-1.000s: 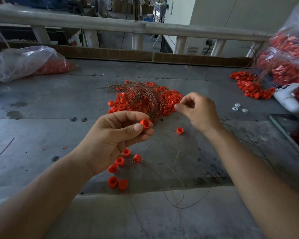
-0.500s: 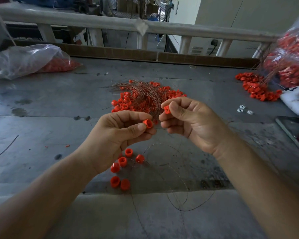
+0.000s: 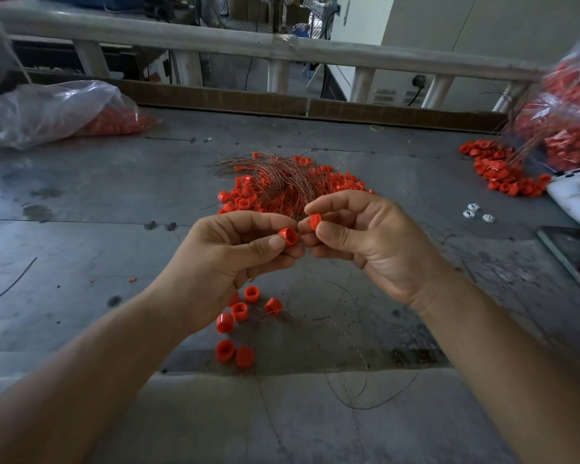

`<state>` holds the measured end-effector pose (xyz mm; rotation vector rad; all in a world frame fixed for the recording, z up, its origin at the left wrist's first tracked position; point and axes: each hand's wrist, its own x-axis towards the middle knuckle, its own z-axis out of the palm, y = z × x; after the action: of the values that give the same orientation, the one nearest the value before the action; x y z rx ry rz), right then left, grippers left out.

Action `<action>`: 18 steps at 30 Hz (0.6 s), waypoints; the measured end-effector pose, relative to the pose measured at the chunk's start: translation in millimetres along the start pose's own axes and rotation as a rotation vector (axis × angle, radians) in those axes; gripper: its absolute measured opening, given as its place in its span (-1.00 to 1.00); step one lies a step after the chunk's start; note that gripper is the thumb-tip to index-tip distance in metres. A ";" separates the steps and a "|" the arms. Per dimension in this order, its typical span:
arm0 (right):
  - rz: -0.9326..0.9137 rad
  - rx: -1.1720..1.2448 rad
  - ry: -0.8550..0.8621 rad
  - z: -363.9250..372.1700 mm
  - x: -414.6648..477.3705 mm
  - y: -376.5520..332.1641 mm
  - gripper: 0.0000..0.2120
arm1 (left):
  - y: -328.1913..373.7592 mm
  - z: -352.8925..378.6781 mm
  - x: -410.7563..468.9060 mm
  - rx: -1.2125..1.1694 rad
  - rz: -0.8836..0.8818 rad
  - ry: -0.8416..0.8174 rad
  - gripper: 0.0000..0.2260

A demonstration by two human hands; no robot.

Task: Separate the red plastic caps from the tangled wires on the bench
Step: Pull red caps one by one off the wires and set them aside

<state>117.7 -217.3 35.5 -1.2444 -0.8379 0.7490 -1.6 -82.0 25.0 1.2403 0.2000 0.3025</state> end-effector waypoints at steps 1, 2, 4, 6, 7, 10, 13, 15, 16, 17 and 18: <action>-0.026 -0.045 0.005 0.6 -0.6 0.3 -0.82 | 0.0 0.3 -0.2 0.003 0.002 0.001 -0.82; -0.052 -0.099 0.015 1.2 -1.0 1.0 -0.81 | 0.0 0.7 -0.2 0.010 0.006 0.001 -0.82; -0.102 -0.195 0.045 2.5 -1.3 3.3 -0.80 | -0.1 1.6 -0.7 0.035 0.013 0.001 -0.81; -0.156 -0.286 0.068 5.0 -1.4 5.4 -0.81 | -0.4 2.4 -1.1 0.063 0.018 0.007 -0.81; -0.189 -0.345 0.072 6.5 -1.5 6.4 -0.81 | -0.7 2.8 -1.1 0.068 0.018 0.012 -0.81; -0.262 -0.493 0.076 9.9 -1.8 9.3 -0.75 | -1.8 3.3 -0.4 0.060 0.007 0.039 -0.81; -0.317 -0.562 0.095 11.1 -3.3 10.9 -0.72 | -2.7 3.7 -0.1 0.080 0.011 0.053 -0.81; -0.350 -0.628 0.097 12.1 -4.2 11.4 -0.71 | -3.0 3.8 -0.2 0.112 0.021 0.044 -0.81; -0.358 -0.653 0.098 12.4 -4.3 11.8 -0.71 | -3.2 3.6 -0.3 0.125 0.025 0.040 -0.81; -0.363 -0.670 0.102 12.4 -4.2 12.3 -0.71 | -3.5 3.5 -0.1 0.132 0.029 0.039 -0.80; -0.365 -0.682 0.105 12.3 -4.0 12.6 -0.71 | -3.9 3.1 -0.1 0.137 0.033 0.040 -0.80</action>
<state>104.7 -212.5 23.9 -1.6439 -1.2454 0.0875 -0.2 -86.0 22.3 1.3744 0.2375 0.3469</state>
